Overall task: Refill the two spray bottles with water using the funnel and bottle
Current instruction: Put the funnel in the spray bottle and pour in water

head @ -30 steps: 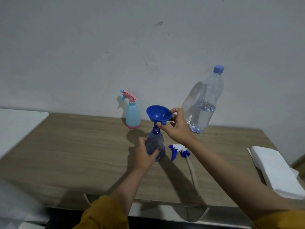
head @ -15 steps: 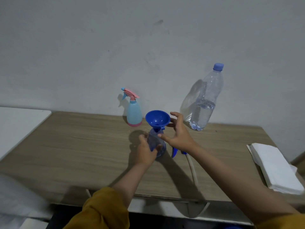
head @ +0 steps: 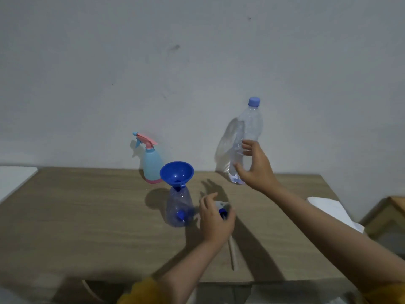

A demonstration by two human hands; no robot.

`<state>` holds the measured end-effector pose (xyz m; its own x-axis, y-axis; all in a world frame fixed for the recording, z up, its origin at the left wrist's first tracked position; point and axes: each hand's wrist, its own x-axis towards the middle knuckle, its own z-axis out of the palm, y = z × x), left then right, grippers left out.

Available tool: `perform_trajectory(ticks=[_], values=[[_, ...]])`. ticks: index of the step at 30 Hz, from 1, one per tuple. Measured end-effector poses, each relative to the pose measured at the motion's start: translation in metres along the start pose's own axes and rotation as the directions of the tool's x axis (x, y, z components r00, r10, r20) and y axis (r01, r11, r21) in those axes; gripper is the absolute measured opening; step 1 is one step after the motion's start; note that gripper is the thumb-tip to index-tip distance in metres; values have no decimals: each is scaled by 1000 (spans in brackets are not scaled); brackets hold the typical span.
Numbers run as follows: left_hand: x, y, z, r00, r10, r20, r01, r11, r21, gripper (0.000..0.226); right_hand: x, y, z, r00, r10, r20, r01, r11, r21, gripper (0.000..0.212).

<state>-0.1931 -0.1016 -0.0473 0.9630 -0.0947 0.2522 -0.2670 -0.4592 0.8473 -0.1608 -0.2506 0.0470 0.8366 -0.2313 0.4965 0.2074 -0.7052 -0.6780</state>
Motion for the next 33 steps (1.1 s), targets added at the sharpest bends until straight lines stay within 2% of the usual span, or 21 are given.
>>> perform_trajectory(ticks=[3,5,7,11,14,17,21,26,33], values=[[50,39,24,997,64,39,-60,993,-103,64,45,8,-28,975,-84,-204,71,995,-71,52],[86,62,39,993,108,45,-102,988,-120,74,78,12,-45,956,-123,-264,91,987,-131,49],[115,84,52,992,112,53,-104,986,-133,88,110,16,-58,963,-119,-242,78,982,-173,51],[154,116,74,994,106,27,-99,977,-191,106,154,25,-70,989,-137,-49,118,952,-282,46],[167,124,85,998,69,14,-66,986,-153,100,161,28,-67,993,-114,0,112,972,-207,34],[170,129,89,999,37,-17,-39,992,-122,88,159,30,-61,987,-132,-96,118,983,-141,30],[161,135,81,997,76,0,-75,992,-103,79,149,26,-57,965,-145,-218,131,988,-77,27],[137,148,58,984,171,55,-162,977,-135,83,124,7,-77,925,-145,-350,140,989,-40,25],[78,159,31,974,205,94,-180,959,-218,90,68,-31,-114,924,-90,-373,105,994,19,23]])
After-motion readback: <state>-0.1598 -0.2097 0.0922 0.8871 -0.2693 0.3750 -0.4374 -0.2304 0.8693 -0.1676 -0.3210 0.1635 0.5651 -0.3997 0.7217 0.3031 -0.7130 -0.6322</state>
